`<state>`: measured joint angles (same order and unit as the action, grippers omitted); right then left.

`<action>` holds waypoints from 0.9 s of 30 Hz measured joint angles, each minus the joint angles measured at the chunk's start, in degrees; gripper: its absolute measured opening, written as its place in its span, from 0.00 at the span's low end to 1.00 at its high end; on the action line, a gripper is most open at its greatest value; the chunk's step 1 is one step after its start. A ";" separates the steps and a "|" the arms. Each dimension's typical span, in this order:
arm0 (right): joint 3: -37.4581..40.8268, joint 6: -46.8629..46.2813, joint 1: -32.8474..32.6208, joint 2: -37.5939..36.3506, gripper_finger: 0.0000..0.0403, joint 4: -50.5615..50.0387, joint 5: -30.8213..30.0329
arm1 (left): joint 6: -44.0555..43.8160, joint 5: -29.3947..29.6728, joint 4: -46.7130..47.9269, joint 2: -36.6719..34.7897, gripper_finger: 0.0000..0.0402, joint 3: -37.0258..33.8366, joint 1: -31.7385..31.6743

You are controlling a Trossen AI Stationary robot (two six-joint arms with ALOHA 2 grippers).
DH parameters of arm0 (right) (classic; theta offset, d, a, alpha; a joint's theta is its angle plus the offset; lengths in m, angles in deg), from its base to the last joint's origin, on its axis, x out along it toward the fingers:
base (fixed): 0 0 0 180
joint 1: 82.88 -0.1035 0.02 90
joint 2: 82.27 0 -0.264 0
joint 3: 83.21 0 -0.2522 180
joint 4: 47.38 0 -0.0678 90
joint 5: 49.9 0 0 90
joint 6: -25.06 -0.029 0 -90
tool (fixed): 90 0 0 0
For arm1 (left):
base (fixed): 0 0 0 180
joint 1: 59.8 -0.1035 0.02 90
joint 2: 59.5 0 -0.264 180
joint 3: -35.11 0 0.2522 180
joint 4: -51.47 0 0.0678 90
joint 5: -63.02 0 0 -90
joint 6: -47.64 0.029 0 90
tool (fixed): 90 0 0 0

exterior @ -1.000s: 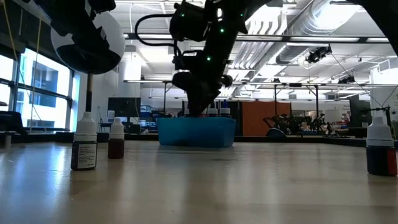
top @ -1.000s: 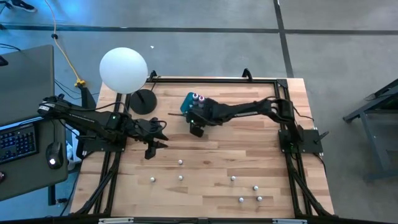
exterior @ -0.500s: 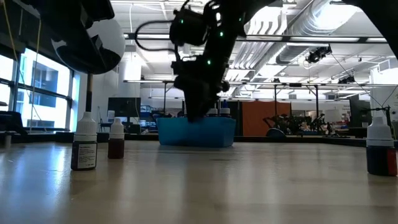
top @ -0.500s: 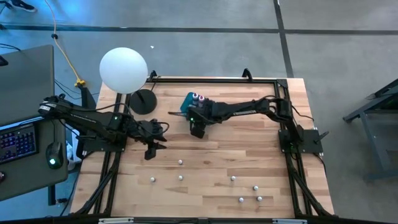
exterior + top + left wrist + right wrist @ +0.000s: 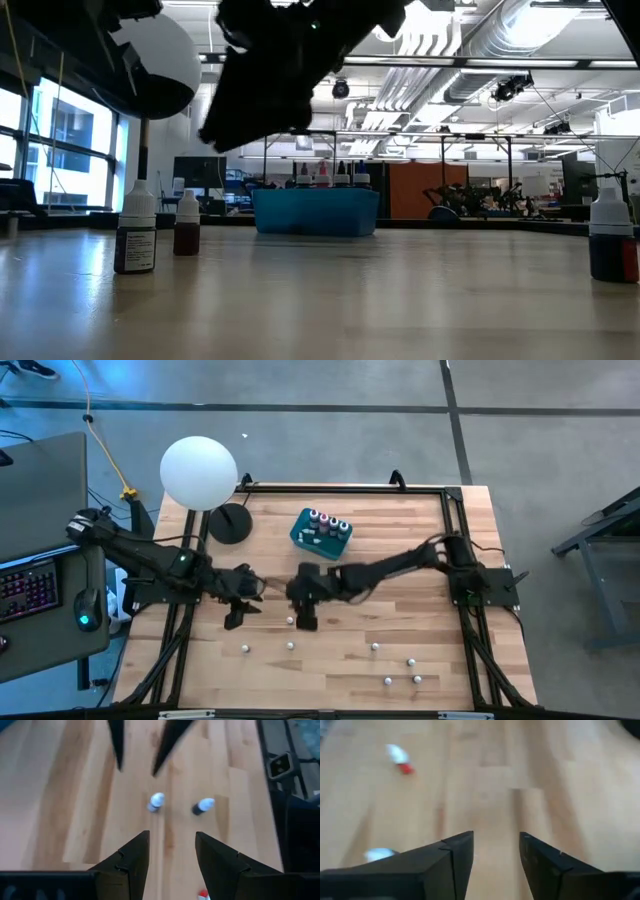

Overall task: Pick & Place food coloring
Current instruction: Put the brown food coloring bottle into the blue bin

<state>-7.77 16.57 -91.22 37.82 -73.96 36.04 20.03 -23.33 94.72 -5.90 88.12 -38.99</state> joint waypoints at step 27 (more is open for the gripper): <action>0.87 -3.09 -1.66 6.23 0.16 9.50 -0.18 | -2.67 4.01 0.67 0.00 0.39 0.00 3.25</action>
<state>-6.90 13.48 -92.88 44.04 -64.46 35.86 17.36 -19.32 95.39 -5.90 88.12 -35.74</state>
